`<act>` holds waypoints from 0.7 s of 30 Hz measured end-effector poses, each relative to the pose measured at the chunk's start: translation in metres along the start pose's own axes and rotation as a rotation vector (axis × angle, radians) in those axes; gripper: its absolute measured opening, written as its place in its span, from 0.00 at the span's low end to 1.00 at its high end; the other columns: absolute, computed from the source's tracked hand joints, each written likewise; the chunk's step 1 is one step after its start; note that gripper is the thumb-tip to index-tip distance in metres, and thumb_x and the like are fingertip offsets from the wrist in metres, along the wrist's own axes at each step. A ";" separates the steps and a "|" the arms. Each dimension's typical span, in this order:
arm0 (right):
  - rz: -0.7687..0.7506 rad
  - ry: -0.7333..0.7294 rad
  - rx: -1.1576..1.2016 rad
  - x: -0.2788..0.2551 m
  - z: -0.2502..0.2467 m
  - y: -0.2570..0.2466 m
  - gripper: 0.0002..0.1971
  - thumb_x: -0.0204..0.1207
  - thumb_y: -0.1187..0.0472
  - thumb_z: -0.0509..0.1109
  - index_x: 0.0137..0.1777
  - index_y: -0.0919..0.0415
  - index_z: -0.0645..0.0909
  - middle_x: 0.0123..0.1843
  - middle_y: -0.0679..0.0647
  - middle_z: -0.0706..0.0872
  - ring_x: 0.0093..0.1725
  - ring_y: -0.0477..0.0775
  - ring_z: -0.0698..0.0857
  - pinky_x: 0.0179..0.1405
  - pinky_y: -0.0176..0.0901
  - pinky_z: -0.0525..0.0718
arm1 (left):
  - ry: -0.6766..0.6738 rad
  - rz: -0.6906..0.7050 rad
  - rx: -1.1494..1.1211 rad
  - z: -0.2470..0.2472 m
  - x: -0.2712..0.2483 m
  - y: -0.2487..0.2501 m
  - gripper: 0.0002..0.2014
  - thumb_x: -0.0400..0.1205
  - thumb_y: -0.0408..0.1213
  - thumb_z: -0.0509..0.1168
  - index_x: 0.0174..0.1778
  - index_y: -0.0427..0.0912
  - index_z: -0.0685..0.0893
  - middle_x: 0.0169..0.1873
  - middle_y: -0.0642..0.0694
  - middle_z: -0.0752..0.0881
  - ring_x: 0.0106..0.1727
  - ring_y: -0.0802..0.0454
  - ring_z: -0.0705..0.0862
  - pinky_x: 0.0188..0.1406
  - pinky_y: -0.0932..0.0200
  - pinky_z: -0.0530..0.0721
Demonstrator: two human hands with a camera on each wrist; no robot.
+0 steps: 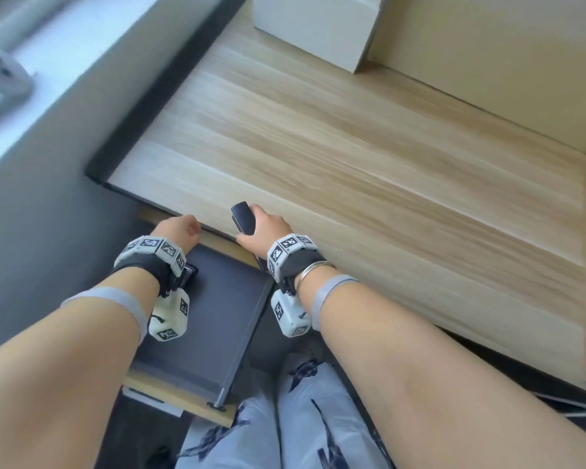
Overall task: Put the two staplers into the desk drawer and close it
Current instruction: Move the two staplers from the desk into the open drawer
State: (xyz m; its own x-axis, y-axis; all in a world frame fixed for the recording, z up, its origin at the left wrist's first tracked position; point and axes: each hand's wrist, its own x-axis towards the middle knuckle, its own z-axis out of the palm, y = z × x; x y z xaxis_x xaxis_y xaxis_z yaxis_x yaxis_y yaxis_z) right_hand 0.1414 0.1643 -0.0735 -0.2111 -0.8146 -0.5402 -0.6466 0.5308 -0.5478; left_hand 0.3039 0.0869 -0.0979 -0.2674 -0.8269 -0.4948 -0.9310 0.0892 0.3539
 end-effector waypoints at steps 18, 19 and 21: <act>0.454 -0.292 0.008 0.041 0.189 0.019 0.29 0.77 0.54 0.68 0.74 0.64 0.64 0.70 0.61 0.79 0.66 0.63 0.82 0.51 0.49 0.76 | -0.111 -0.150 -0.078 0.085 0.003 -0.156 0.11 0.78 0.29 0.60 0.52 0.38 0.85 0.53 0.36 0.88 0.56 0.36 0.84 0.57 0.51 0.82; 0.490 -0.287 0.032 0.045 0.194 0.023 0.32 0.77 0.53 0.70 0.76 0.64 0.63 0.71 0.62 0.78 0.69 0.63 0.81 0.57 0.50 0.78 | -0.123 -0.149 -0.082 0.091 0.006 -0.158 0.11 0.78 0.29 0.60 0.52 0.37 0.85 0.54 0.36 0.88 0.56 0.36 0.84 0.57 0.51 0.82; 0.556 -0.286 0.086 0.054 0.204 0.030 0.37 0.76 0.50 0.72 0.78 0.65 0.61 0.74 0.62 0.77 0.72 0.63 0.79 0.65 0.51 0.77 | -0.138 -0.147 -0.092 0.101 0.013 -0.163 0.11 0.78 0.28 0.60 0.53 0.36 0.85 0.54 0.36 0.88 0.57 0.37 0.84 0.58 0.52 0.81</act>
State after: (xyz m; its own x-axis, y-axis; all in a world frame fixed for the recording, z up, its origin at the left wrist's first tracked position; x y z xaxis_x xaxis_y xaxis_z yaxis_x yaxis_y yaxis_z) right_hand 0.2602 0.1836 -0.2499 -0.2870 -0.3232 -0.9018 -0.4330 0.8835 -0.1789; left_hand 0.4271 0.1179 -0.2425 -0.1680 -0.7426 -0.6484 -0.9376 -0.0827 0.3377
